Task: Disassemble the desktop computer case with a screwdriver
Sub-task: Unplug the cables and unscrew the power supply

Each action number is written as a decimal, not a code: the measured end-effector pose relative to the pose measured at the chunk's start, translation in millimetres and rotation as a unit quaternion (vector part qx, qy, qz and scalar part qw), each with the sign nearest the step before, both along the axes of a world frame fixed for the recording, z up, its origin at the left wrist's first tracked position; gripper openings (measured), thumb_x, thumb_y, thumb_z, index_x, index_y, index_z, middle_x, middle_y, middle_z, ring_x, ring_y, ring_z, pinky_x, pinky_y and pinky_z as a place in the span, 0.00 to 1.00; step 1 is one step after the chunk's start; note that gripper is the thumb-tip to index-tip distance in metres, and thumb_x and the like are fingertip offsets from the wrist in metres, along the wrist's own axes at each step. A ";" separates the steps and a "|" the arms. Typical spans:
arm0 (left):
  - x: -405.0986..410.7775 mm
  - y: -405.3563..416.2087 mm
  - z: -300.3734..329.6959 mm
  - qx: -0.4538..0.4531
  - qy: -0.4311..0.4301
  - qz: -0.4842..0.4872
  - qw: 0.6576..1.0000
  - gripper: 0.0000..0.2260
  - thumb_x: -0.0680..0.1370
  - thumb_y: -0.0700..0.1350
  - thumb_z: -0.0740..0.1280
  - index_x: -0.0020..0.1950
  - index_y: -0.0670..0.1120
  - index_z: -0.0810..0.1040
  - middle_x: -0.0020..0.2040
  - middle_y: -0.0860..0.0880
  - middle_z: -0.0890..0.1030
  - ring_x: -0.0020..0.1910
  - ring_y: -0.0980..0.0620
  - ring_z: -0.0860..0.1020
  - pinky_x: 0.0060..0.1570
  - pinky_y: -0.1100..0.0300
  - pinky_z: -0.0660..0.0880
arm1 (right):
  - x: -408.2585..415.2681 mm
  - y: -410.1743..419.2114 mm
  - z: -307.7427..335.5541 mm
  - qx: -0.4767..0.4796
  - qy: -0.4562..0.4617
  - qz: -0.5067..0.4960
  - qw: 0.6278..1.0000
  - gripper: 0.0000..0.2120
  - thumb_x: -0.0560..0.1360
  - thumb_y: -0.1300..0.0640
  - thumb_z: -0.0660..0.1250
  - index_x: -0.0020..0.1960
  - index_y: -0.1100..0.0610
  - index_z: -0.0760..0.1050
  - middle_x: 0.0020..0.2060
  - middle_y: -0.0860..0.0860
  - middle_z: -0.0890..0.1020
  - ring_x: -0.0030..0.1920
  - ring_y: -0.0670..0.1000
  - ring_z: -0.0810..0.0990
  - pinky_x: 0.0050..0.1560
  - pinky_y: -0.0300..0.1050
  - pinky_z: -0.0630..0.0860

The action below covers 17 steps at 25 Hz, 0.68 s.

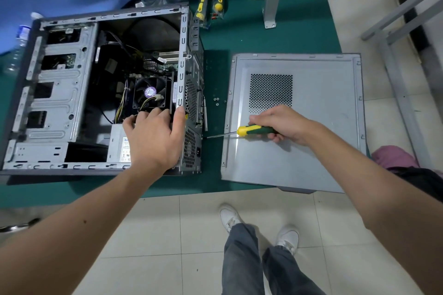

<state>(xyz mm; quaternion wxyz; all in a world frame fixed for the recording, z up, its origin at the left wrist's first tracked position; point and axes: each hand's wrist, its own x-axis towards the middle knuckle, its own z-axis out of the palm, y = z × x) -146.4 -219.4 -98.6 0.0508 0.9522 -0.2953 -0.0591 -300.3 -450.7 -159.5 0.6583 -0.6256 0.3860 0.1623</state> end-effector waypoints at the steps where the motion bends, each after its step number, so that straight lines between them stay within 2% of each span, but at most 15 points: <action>1: -0.3 -0.2 -0.2 0.001 0.000 0.000 1.000 0.28 0.80 0.63 0.40 0.31 0.50 0.68 0.39 0.52 0.73 0.45 0.48 0.68 0.66 0.44 0.59 | 0.7 -0.3 -1.4 0.000 0.035 0.011 0.999 0.18 0.78 0.45 0.66 0.45 0.60 0.81 0.30 0.54 0.81 0.24 0.47 0.68 0.21 0.36 0.64; 3: 0.2 -0.4 -0.3 0.003 -0.001 0.001 1.000 0.28 0.80 0.63 0.40 0.31 0.51 0.67 0.39 0.52 0.74 0.46 0.48 0.68 0.65 0.45 0.59 | -1.6 2.2 -4.0 -0.047 0.067 0.044 0.996 0.20 0.79 0.43 0.62 0.40 0.58 0.77 0.29 0.55 0.79 0.22 0.48 0.66 0.23 0.37 0.62; 6: 0.0 0.0 -0.8 0.005 -0.001 0.000 1.000 0.27 0.80 0.62 0.40 0.31 0.51 0.66 0.39 0.52 0.74 0.46 0.48 0.69 0.65 0.46 0.58 | -7.9 5.7 -8.8 -0.181 -0.033 0.056 0.981 0.13 0.77 0.49 0.67 0.37 0.55 0.77 0.33 0.53 0.79 0.30 0.47 0.73 0.33 0.44 0.69; 8: -0.7 0.2 -0.6 0.001 -0.002 0.000 1.000 0.27 0.80 0.62 0.40 0.31 0.51 0.66 0.39 0.52 0.74 0.46 0.48 0.69 0.65 0.46 0.58 | -9.4 9.4 -5.6 -0.175 -0.112 -0.006 0.978 0.04 0.73 0.54 0.73 0.41 0.52 0.81 0.37 0.51 0.81 0.36 0.45 0.75 0.38 0.41 0.71; 10: -0.9 -0.3 -0.6 0.000 0.002 0.002 1.000 0.27 0.81 0.62 0.41 0.31 0.51 0.68 0.38 0.53 0.73 0.46 0.48 0.69 0.65 0.46 0.58 | -11.5 12.9 -5.0 -0.141 -0.137 -0.049 0.979 0.06 0.70 0.58 0.77 0.44 0.52 0.81 0.40 0.50 0.81 0.37 0.45 0.76 0.39 0.38 0.73; 12: -1.0 -0.2 -0.4 0.004 0.006 0.005 1.000 0.28 0.81 0.62 0.41 0.32 0.51 0.70 0.38 0.53 0.73 0.46 0.48 0.69 0.66 0.46 0.58 | -15.1 16.6 -4.9 -0.132 -0.075 -0.040 0.988 0.07 0.72 0.52 0.75 0.46 0.53 0.80 0.41 0.50 0.80 0.36 0.49 0.76 0.38 0.43 0.73; 14: -0.7 -0.8 0.4 0.005 0.008 0.005 1.000 0.28 0.80 0.62 0.41 0.31 0.50 0.70 0.38 0.53 0.73 0.47 0.48 0.70 0.66 0.46 0.58 | -17.5 19.0 -4.1 -0.137 0.026 0.027 0.990 0.17 0.77 0.42 0.65 0.44 0.56 0.77 0.36 0.51 0.81 0.30 0.51 0.75 0.33 0.44 0.71; 15: -0.7 -0.8 0.8 0.004 0.009 0.005 1.000 0.28 0.80 0.62 0.41 0.31 0.50 0.69 0.38 0.53 0.73 0.47 0.48 0.70 0.66 0.46 0.58 | -17.4 19.5 -4.0 -0.146 0.057 0.052 0.986 0.21 0.79 0.40 0.61 0.41 0.57 0.76 0.33 0.52 0.81 0.29 0.51 0.74 0.31 0.42 0.69; 17: -1.1 -1.2 1.2 0.002 0.009 0.005 1.000 0.28 0.81 0.62 0.41 0.30 0.50 0.68 0.37 0.53 0.73 0.47 0.47 0.70 0.66 0.45 0.59 | -15.6 19.4 -2.5 -0.161 0.040 0.047 0.985 0.19 0.80 0.43 0.60 0.37 0.55 0.74 0.32 0.52 0.79 0.30 0.50 0.76 0.30 0.42 0.69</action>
